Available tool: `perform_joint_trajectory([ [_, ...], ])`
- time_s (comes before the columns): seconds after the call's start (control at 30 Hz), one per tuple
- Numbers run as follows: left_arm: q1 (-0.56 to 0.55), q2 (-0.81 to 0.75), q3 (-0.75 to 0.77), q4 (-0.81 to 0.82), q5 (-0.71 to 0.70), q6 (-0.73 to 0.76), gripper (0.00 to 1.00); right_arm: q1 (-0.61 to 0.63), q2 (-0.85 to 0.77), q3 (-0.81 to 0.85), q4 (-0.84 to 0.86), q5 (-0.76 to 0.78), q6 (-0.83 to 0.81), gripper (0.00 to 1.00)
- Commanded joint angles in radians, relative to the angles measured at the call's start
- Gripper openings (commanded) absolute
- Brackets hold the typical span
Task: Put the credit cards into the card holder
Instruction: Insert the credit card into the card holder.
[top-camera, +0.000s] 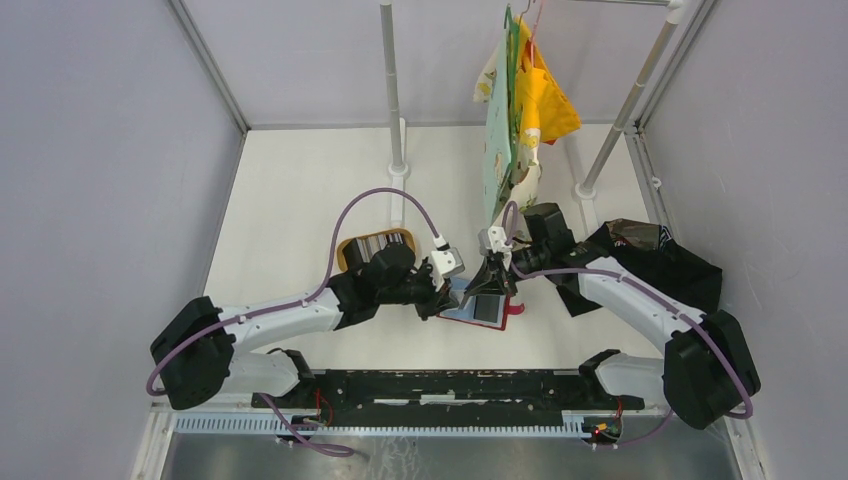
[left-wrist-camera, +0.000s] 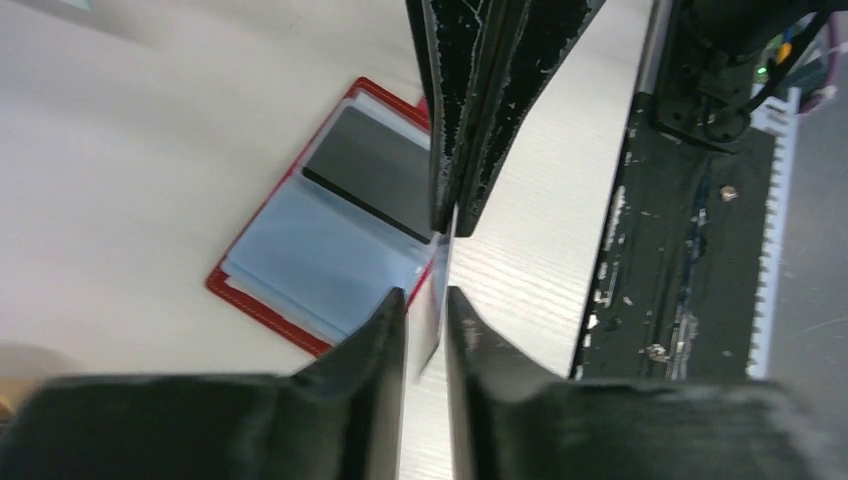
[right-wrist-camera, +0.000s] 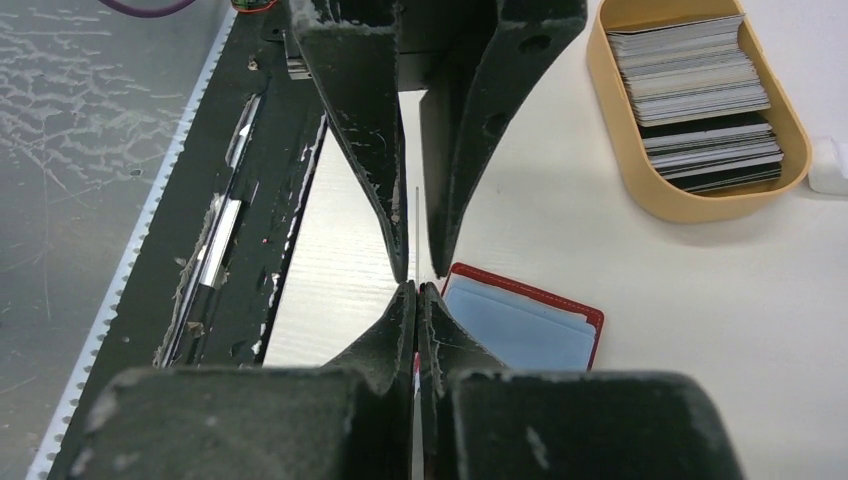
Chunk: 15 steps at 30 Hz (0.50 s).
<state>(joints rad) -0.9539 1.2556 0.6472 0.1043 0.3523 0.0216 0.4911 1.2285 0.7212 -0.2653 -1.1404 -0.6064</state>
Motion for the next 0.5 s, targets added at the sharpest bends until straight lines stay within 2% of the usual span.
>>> perform_joint_trajectory([
  [0.0,0.004,-0.06,-0.013,0.078,-0.116,-0.007,0.37,0.003,0.002,0.049,-0.012,0.02,0.03,0.0],
  [0.13,0.014,-0.185,-0.129,0.15,-0.236,-0.121,0.6,-0.023,-0.007,0.029,-0.039,0.048,0.075,0.0],
  [0.2,0.016,-0.282,-0.204,0.21,-0.286,-0.195,0.75,-0.053,-0.026,-0.014,-0.014,0.054,0.139,0.0],
  [0.27,0.017,-0.347,-0.274,0.265,-0.345,-0.285,0.95,-0.088,-0.05,-0.076,0.034,0.046,0.219,0.0],
  [0.3,0.017,-0.37,-0.301,0.283,-0.38,-0.332,0.99,-0.11,-0.062,-0.107,0.069,0.039,0.254,0.0],
  [0.47,0.017,-0.346,-0.332,0.308,-0.404,-0.474,0.99,-0.209,-0.119,-0.284,0.298,0.117,0.58,0.0],
])
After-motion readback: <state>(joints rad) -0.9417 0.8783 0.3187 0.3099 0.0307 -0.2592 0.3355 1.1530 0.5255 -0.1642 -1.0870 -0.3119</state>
